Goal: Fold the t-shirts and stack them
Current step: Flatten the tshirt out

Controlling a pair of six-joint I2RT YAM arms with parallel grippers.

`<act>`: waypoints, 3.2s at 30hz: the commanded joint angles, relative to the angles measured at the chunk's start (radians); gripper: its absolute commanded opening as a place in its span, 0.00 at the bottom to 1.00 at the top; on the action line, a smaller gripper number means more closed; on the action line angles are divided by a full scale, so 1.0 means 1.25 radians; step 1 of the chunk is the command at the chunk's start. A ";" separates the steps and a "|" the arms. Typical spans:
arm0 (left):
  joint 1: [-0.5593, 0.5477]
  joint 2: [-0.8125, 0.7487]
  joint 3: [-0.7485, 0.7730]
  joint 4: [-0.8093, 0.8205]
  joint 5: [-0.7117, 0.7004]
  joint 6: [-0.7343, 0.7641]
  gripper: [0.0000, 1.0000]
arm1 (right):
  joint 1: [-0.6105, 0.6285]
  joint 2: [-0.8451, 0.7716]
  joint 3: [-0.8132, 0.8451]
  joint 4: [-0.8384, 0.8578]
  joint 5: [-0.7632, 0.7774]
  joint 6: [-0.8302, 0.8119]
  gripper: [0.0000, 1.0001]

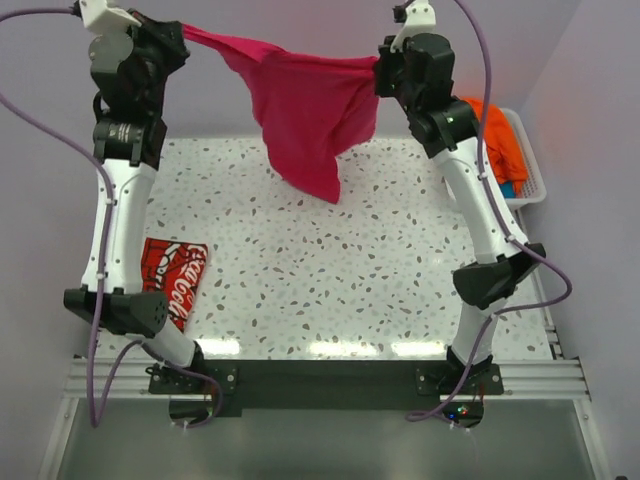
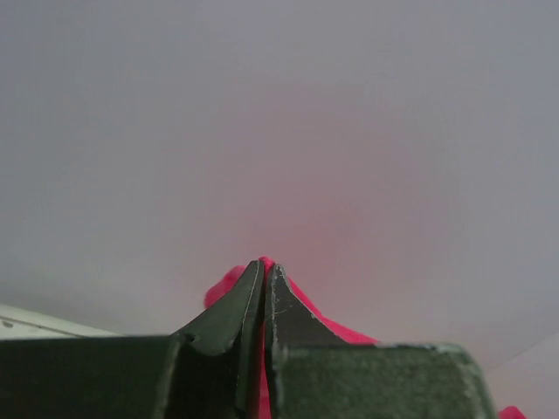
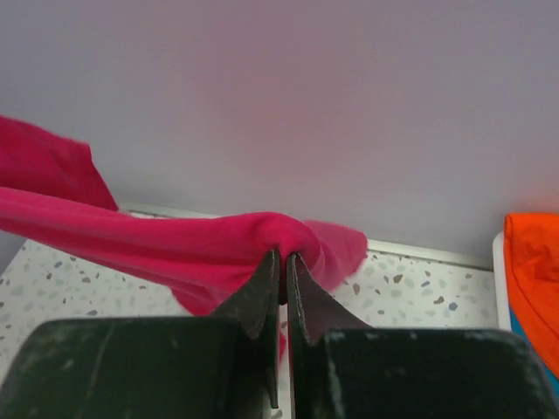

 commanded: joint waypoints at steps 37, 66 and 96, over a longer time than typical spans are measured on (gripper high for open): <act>0.028 -0.491 -0.955 0.093 -0.094 -0.153 0.00 | 0.123 -0.291 -1.296 0.432 0.006 0.466 0.54; 0.028 -0.491 -0.939 0.068 -0.069 -0.126 0.00 | 0.139 -0.273 -1.227 0.345 0.078 0.465 0.00; 0.028 -0.466 -0.283 -0.107 0.071 0.029 0.00 | 0.034 -0.591 -0.386 -0.156 0.147 0.122 0.00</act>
